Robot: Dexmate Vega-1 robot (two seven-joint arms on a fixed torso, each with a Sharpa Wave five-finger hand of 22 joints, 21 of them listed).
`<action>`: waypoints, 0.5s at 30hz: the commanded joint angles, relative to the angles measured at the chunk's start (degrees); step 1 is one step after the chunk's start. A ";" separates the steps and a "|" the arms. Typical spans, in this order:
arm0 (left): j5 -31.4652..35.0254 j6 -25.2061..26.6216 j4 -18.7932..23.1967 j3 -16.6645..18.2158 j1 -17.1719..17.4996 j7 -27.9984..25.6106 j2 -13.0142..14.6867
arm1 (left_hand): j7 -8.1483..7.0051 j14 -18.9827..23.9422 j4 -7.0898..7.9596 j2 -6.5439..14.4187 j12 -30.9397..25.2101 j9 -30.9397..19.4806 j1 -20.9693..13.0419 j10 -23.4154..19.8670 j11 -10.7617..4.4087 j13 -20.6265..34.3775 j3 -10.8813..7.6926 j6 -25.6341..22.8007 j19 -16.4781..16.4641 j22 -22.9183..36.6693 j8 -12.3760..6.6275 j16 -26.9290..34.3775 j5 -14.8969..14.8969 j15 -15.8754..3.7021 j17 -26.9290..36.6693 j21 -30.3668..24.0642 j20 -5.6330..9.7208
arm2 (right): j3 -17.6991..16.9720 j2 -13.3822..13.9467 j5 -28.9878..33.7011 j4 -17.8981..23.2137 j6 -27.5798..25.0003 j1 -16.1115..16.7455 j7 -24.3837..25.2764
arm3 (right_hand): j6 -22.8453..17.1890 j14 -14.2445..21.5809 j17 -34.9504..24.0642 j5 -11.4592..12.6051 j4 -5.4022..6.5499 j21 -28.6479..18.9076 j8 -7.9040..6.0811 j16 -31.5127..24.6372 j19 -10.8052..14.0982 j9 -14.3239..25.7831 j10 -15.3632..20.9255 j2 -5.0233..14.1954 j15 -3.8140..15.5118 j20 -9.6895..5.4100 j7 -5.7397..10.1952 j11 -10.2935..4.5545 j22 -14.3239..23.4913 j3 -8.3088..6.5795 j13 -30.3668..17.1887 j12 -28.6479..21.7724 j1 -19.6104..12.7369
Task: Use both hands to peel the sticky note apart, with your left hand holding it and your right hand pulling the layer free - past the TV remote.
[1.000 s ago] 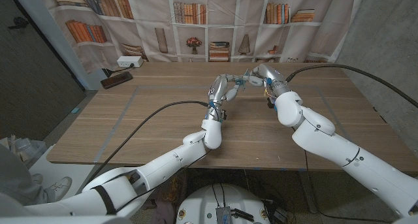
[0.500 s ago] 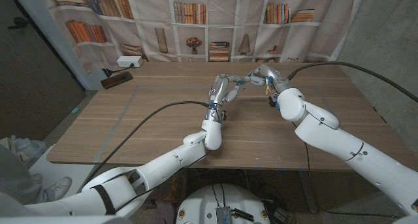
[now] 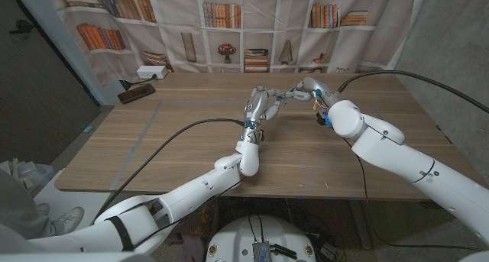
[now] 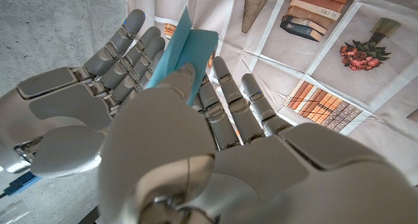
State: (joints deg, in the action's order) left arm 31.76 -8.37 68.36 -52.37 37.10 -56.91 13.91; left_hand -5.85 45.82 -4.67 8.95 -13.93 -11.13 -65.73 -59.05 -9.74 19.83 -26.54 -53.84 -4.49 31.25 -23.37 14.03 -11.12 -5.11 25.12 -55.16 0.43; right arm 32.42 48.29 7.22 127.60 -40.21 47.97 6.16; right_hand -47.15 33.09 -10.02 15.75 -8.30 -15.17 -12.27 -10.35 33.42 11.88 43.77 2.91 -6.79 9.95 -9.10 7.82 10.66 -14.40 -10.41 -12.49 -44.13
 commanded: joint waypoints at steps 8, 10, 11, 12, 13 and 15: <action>0.36 0.49 0.42 -0.44 0.11 -0.06 0.33 | 0.13 0.42 -0.02 0.51 0.18 -0.19 -0.75 -1.16 -0.29 0.30 0.33 -1.40 0.22 2.55 -0.55 1.20 -0.16 -7.99 0.93 -3.11 0.95 | 0.09 2.27 -5.16 -0.41 1.68 -1.37 -1.14 | 0.57 -0.57 -0.20 0.42 0.14 0.64 0.18 0.14 -0.16 0.26 -0.69 -0.86 -0.40 0.57 -0.01 0.00 -0.01 0.19 -0.06 0.35 0.74; 0.44 0.52 0.44 -0.48 0.14 -0.13 0.34 | 0.30 0.43 -0.08 0.52 0.19 -0.18 -0.85 -1.27 -0.24 0.33 0.29 -1.43 0.23 2.95 -0.55 1.22 -0.18 -7.99 0.97 -3.64 0.91 | 0.02 2.33 -5.46 -0.38 1.48 -1.49 -1.05 | 0.57 -0.56 -0.16 0.63 -0.38 0.73 0.21 0.08 -0.12 0.25 -0.65 -0.60 -0.33 0.47 0.09 -0.03 -0.01 -0.31 -0.06 0.34 -0.26; 0.40 0.44 0.43 -0.48 0.15 -0.11 0.35 | 0.32 0.44 -0.14 0.50 0.24 -0.18 -0.94 -1.24 -0.22 0.35 0.28 -1.38 0.34 3.22 -0.53 1.25 -0.19 -8.00 1.00 -3.96 0.81 | 0.05 2.42 -5.64 -0.47 1.46 -1.65 -1.20 | 0.49 -0.58 -0.14 0.77 -0.66 0.76 0.20 0.07 -0.04 0.24 -0.48 -0.44 -0.17 0.37 0.11 -0.13 0.00 -0.62 -0.06 0.28 -0.85; 0.50 0.53 0.43 -0.51 0.15 -0.20 0.35 | 0.43 0.40 -0.12 0.51 0.28 -0.18 -0.93 -1.23 -0.27 0.37 0.28 -1.25 0.42 3.44 -0.47 1.24 -0.20 -7.88 1.01 -4.24 0.75 | -0.01 2.44 -5.89 -0.58 1.57 -1.71 -1.24 | 0.44 -0.47 -0.12 0.86 -0.83 0.76 0.20 0.02 0.06 0.23 -0.43 -0.34 -0.11 0.37 0.09 -0.20 0.00 -0.82 -0.06 0.27 -1.24; 0.53 0.48 0.38 -0.52 0.13 -0.28 0.34 | 0.46 0.35 -0.12 0.55 0.30 -0.18 -0.97 -1.22 -0.17 0.39 0.23 -1.22 0.50 3.62 -0.46 1.21 -0.22 -7.87 1.00 -4.45 0.70 | -0.13 2.46 -6.17 -0.65 1.73 -1.70 -1.20 | 0.44 -0.45 -0.12 0.96 -0.96 0.77 0.21 0.00 0.14 0.23 -0.43 -0.21 -0.07 0.37 0.14 -0.22 0.00 -1.02 -0.06 0.27 -1.57; 0.62 0.56 0.40 -0.55 0.12 -0.30 0.38 | 0.60 -0.02 0.01 0.53 0.44 -0.18 -0.88 -1.05 -0.14 0.45 0.13 -1.06 0.66 4.17 -0.38 0.93 -0.25 -7.69 0.85 -5.17 0.82 | -0.10 2.58 -6.36 -0.61 1.67 -1.83 -1.15 | 0.33 -0.26 -0.09 1.44 -1.51 0.86 0.23 -0.09 0.28 0.20 -0.34 0.36 0.17 0.29 0.18 -0.22 0.01 -1.91 -0.06 0.27 -3.12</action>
State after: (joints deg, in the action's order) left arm 32.10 -7.84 68.72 -52.75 37.27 -56.93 14.19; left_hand -5.63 45.82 -4.90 8.94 -13.67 -11.05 -65.74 -59.67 -9.76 20.09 -26.31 -54.68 -3.96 34.75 -23.58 15.08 -11.04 -5.12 25.92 -59.45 1.13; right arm 32.20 50.08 2.80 127.26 -38.71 46.92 5.35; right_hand -46.64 32.64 -10.01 16.58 -9.35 -14.38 -12.04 -10.35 33.11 11.90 43.17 2.86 -7.17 10.25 -9.19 7.85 10.67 -15.45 -10.41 -12.29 -45.73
